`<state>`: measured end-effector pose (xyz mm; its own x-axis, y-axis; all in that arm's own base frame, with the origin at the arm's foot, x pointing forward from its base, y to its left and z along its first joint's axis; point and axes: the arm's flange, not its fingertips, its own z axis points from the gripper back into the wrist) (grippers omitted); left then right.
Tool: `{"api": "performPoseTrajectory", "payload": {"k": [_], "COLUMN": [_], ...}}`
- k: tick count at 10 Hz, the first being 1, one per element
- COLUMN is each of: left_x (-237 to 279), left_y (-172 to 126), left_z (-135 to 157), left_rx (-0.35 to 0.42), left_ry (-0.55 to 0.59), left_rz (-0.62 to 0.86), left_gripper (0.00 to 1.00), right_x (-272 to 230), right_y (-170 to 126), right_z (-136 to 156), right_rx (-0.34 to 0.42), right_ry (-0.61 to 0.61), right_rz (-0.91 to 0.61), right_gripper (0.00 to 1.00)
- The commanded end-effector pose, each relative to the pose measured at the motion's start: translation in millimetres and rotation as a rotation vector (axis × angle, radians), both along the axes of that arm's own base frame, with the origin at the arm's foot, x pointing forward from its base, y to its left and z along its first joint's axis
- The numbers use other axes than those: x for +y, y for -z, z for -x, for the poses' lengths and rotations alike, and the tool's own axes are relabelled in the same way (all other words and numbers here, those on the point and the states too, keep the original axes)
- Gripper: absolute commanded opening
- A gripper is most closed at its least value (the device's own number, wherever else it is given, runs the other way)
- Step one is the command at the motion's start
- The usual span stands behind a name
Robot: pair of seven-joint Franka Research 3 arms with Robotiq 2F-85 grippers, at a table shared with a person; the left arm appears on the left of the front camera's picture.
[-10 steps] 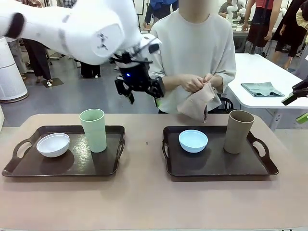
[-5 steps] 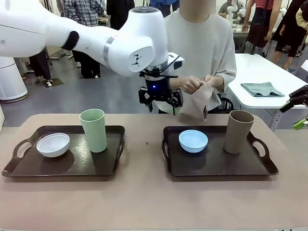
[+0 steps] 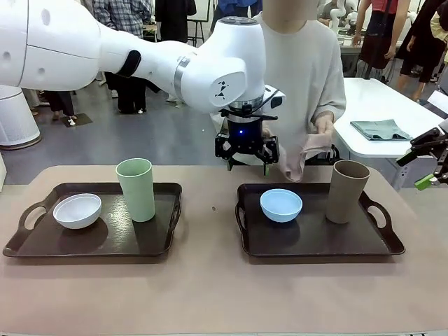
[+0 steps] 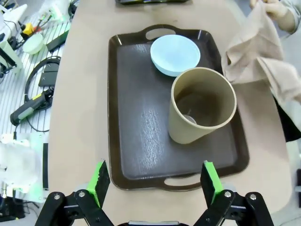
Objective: Set up a tray with a mat and arrange the tableware.
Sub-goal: Pick up the Picnic Bowl and Reusable plastic cup from the Handle tray in front of the human's position and hold them in the air.
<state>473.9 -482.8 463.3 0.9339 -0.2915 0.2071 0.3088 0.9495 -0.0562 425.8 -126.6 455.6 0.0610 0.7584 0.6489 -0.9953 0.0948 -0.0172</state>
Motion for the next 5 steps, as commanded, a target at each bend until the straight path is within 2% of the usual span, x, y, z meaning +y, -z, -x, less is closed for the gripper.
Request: {"api": "performPoseTrajectory", "payload": {"k": [1, 4, 5], "left_x": [3, 2, 2], "left_y": [2, 1, 10], "left_z": [-5, -5, -2], "left_rx": [-0.015, -0.008, -0.041], "left_ry": [0.006, -0.006, -0.041], "left_rz": [0.022, 0.008, 0.047], "left_gripper": [1.00, 1.00, 1.00], "right_x": [2, 1, -2], "right_y": [-1, 0, 14], "right_z": [0, 0, -20], "right_rx": [-0.005, 0.000, 0.035], "right_ry": [-0.012, -0.004, -0.006], "right_rz": [0.005, 0.001, -0.036], "right_gripper": [1.00, 1.00, 1.00]}}
